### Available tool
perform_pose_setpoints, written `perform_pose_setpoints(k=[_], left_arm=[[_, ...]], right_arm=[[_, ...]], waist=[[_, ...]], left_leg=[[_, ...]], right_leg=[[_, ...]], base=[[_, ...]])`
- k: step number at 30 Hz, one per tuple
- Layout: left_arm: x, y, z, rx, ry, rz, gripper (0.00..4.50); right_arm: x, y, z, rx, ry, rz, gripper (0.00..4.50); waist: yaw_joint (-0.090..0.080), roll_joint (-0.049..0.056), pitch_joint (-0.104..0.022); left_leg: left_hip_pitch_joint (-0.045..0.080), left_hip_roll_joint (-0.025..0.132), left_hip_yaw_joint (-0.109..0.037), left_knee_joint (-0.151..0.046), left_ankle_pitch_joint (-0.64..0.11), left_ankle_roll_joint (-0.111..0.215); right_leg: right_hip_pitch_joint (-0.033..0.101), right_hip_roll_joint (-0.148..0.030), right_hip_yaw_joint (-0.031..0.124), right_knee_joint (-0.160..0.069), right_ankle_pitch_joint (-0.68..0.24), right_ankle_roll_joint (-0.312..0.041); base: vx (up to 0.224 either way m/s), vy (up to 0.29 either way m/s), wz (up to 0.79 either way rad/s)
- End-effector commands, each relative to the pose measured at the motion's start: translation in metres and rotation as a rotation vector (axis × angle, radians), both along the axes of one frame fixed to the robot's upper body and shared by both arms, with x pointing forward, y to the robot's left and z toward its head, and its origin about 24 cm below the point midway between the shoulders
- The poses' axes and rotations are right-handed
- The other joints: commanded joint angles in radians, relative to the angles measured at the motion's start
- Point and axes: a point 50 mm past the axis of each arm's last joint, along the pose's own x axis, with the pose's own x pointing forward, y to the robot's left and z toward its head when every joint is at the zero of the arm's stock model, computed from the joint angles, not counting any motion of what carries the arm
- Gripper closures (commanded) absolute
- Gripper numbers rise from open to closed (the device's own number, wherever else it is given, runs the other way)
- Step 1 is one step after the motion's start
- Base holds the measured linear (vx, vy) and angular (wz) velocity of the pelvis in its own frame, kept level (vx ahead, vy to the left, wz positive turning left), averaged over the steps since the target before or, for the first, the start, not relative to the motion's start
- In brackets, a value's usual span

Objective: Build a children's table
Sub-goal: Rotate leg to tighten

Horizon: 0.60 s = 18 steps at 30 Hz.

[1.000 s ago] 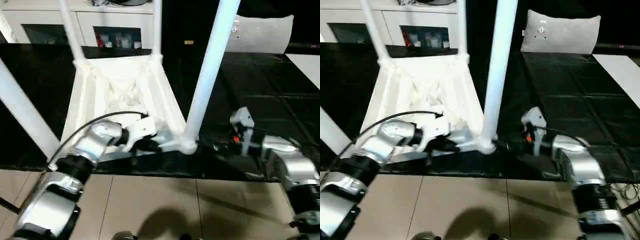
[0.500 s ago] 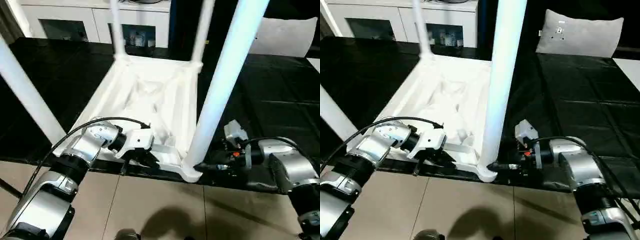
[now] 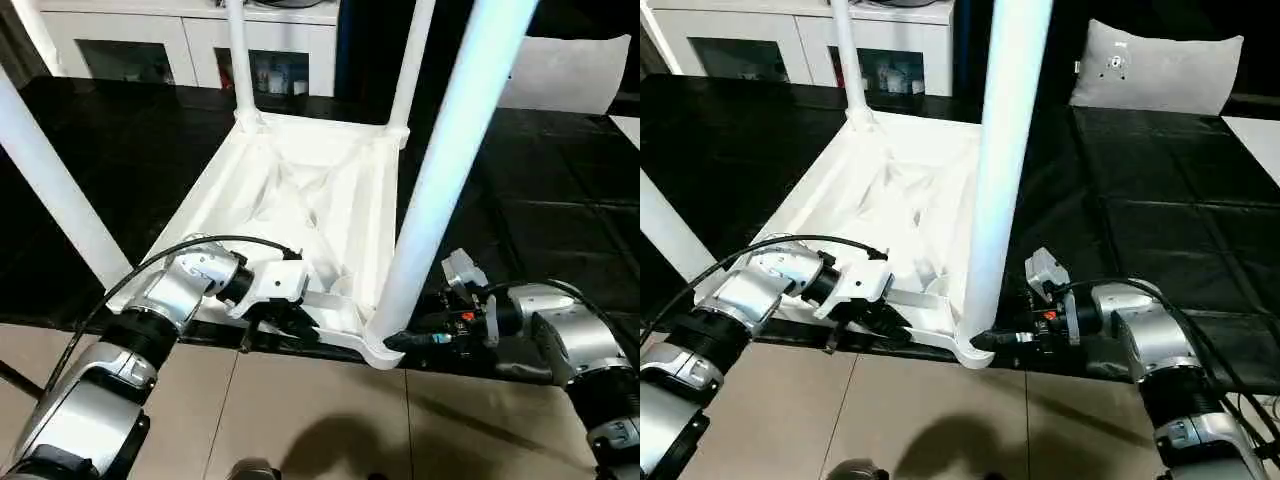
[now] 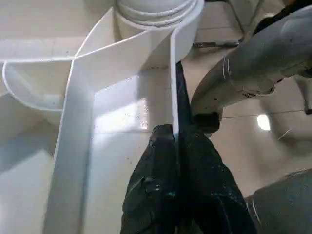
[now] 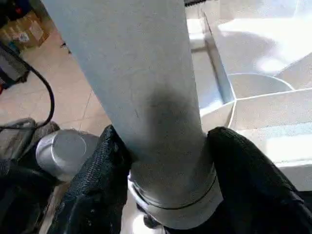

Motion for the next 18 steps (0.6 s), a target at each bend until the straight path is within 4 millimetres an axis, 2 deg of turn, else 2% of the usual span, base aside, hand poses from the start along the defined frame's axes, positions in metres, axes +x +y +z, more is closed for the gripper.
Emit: perform_pose_setpoints(k=[1, 5, 6, 7, 8, 9, 10, 11, 12, 13, 14, 15, 16, 17, 18], left_arm=[[0.002, -0.013, 0.007, -0.034, -0.01, 0.0, 4.5], [0.006, -0.015, 0.008, -0.064, 0.026, 0.092, 4.5], [0.007, -0.017, 0.009, -0.079, 0.041, 0.13, 4.5], [0.009, -0.019, 0.01, -0.098, 0.049, 0.173, 4.5], [0.011, -0.021, 0.011, -0.114, 0.054, 0.211, 4.5], [0.013, -0.024, 0.012, -0.133, 0.05, 0.259, 4.5], [0.015, -0.027, 0.013, -0.144, 0.048, 0.292, 4.5], [0.015, -0.027, 0.013, -0.144, 0.048, 0.292, 4.5], [0.016, -0.032, 0.013, -0.157, 0.047, 0.33, 4.5], [0.016, -0.035, 0.013, -0.164, 0.045, 0.35, 4.5], [0.017, -0.038, 0.013, -0.169, 0.038, 0.379, 4.5], [0.018, -0.041, 0.013, -0.173, 0.024, 0.408, 4.5], [0.02, -0.044, 0.014, -0.176, 0.011, 0.435, 4.5], [0.021, -0.046, 0.014, -0.18, 0.001, 0.456, 4.5], [0.022, -0.047, 0.014, -0.182, -0.005, 0.468, 4.5]], right_arm=[[0.002, 0.007, 0.001, 0.053, 0.006, -0.067, 2.29], [0.009, 0.017, -0.004, 0.016, -0.003, -0.206, 2.35], [0.013, 0.019, -0.006, -0.005, -0.014, -0.282, 2.35], [0.02, 0.023, -0.005, -0.02, -0.029, -0.363, 2.37], [0.026, 0.027, -0.004, -0.025, -0.032, -0.442, 2.39], [0.034, 0.033, -0.003, -0.034, -0.032, -0.545, 2.39], [0.039, 0.038, -0.002, -0.041, -0.033, -0.612, 2.42], [0.039, 0.038, -0.002, -0.041, -0.033, -0.612, 2.42], [0.046, 0.045, -0.002, -0.054, -0.03, -0.719, 2.43], [0.05, 0.048, -0.002, -0.056, -0.022, -0.784, 2.45], [0.054, 0.053, -0.002, -0.059, -0.016, -0.851, 2.45], [0.057, 0.056, -0.002, -0.064, -0.021, -0.896, 2.45], [0.059, 0.059, -0.002, -0.068, -0.031, -0.924, 2.45], [0.061, 0.061, -0.001, -0.07, -0.044, -0.936, 2.45], [0.061, 0.062, -0.001, -0.071, -0.053, -0.94, 2.45]], waist=[[-0.01, -0.009, -0.086], [-0.032, -0.007, -0.078], [-0.043, -0.003, -0.076], [-0.061, -0.002, -0.077], [-0.069, 0.002, -0.076], [-0.09, 0.011, -0.075], [-0.097, 0.028, -0.071], [-0.094, 0.034, -0.072], [-0.122, 0.009, -0.052], [-0.119, -0.04, -0.046], [-0.108, -0.049, -0.046], [-0.101, -0.053, -0.057], [-0.087, -0.044, -0.069], [-0.09, -0.043, -0.071], [-0.093, -0.018, -0.074]], left_leg=[[0.008, 0.039, -0.007, -0.067, -0.115, 0.062], [0.015, 0.036, -0.008, -0.065, -0.156, 0.044], [0.015, 0.037, -0.011, -0.063, -0.18, 0.036], [0.011, 0.042, -0.017, -0.063, -0.205, 0.032], [0.008, 0.049, -0.022, -0.063, -0.218, 0.033], [-0.003, 0.083, -0.04, -0.075, -0.263, 0.032], [-0.02, 0.166, -0.079, -0.129, -0.382, 0.034], [-0.016, 0.201, -0.095, -0.161, -0.429, 0.022], [0.025, 0.156, -0.063, -0.159, -0.51, -0.02], [0.046, 0.001, -0.021, -0.058, -0.416, -0.069], [0.049, -0.042, 0.005, 0.006, -0.266, -0.033], [0.024, -0.042, -0.001, 0.019, -0.17, -0.002], [-0.033, -0.056, -0.007, -0.001, -0.033, 0.023], [-0.048, -0.05, -0.011, -0.018, -0.023, 0.036], [-0.038, -0.023, -0.026, -0.042, -0.019, 0.041]], right_leg=[[0.065, -0.092, 0.061, -0.076, -0.499, 0.082], [0.061, -0.087, 0.044, -0.097, -0.564, 0.113], [0.063, -0.086, 0.033, -0.107, -0.589, 0.131], [0.075, -0.085, 0.02, -0.113, -0.593, 0.149], [0.079, -0.085, 0.014, -0.115, -0.592, 0.157], [0.094, -0.087, 0.014, -0.1, -0.572, 0.155], [0.122, -0.09, 0.057, 0.014, -0.485, 0.115], [0.117, -0.099, 0.108, 0.101, -0.379, 0.076], [0.061, -0.095, 0.15, 0.101, -0.239, 0.019], [0.035, -0.113, 0.121, -0.049, -0.653, 0.071], [0.009, -0.127, 0.117, -0.087, -0.853, 0.13], [0.04, -0.156, 0.141, -0.074, -0.917, 0.159], [0.073, -0.118, 0.107, -0.067, -0.848, 0.247], [0.078, -0.103, 0.103, -0.062, -0.755, 0.251], [0.071, -0.081, 0.088, -0.061, -0.59, 0.217]], base=[[0.0, 0.0, 0.0], [0.0, 0.0, 0.0], [0.0, 0.0, 0.0], [0.0, 0.0, 0.0], [0.0, 0.0, 0.0], [-0.054, -0.007, -0.14], [-0.054, -0.007, -0.14], [0.0, 0.0, 0.0], [0.0, 0.0, 0.0], [0.0, 0.0, 0.0], [0.031, -0.065, -0.11], [0.015, -0.063, -0.3], [0.015, -0.063, -0.3], [-0.005, -0.051, -0.33], [0.0, 0.0, 0.0]])
